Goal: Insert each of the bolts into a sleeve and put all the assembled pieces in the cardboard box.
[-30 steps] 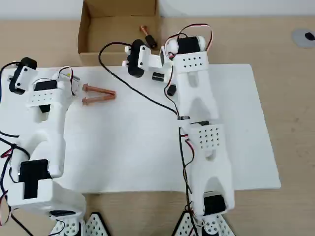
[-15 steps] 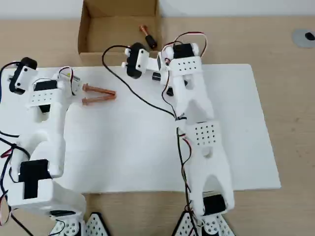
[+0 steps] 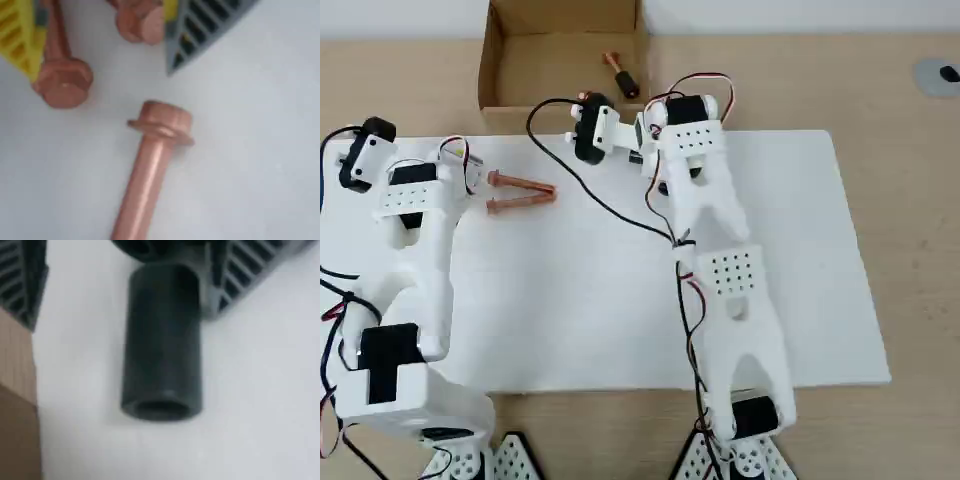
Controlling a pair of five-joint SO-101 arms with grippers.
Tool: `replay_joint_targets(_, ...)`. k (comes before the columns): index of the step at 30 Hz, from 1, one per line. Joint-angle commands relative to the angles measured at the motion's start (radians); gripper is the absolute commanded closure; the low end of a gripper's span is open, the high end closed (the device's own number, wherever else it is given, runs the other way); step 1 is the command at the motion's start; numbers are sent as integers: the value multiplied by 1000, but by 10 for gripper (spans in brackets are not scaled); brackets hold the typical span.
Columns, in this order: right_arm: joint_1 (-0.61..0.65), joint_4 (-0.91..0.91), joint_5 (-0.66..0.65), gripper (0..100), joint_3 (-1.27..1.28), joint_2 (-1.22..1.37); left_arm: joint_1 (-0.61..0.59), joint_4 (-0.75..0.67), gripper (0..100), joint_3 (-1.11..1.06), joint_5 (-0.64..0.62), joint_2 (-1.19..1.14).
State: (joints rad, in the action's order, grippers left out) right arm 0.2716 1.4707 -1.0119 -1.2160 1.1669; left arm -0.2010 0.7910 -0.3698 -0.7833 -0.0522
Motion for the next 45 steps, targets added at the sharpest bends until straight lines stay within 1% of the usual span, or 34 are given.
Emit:
replay_joint_targets(1, 25, -41, 9, 729, -41, 10, -2, -11, 822, 3, 9, 7)
replay_joint_targets(10, 27, -87, 5, 729, -41, 47, -2, -14, 822, -17, 9, 8)
replay_joint_targets(16, 50, -80, 5, 731, -48, 39, -2, -15, 822, -15, 9, 8)
replay_joint_targets(25, 84, 41, 6, 737, -70, 13, -2, -15, 822, -14, 9, 8)
replay_joint_targets(34, 94, 114, 15, 907, -71, 13, -2, -15, 822, -14, 9, 8)
replay_joint_targets(36, 94, 112, 41, 928, -71, 13, -2, -15, 822, -14, 9, 8)
replay_joint_targets(43, 91, 112, 72, 987, -79, 12, -2, -15, 822, -14, 9, 8)
replay_joint_targets(45, 90, 112, 98, 988, -107, 13, -2, -15, 822, -14, 9, 8)
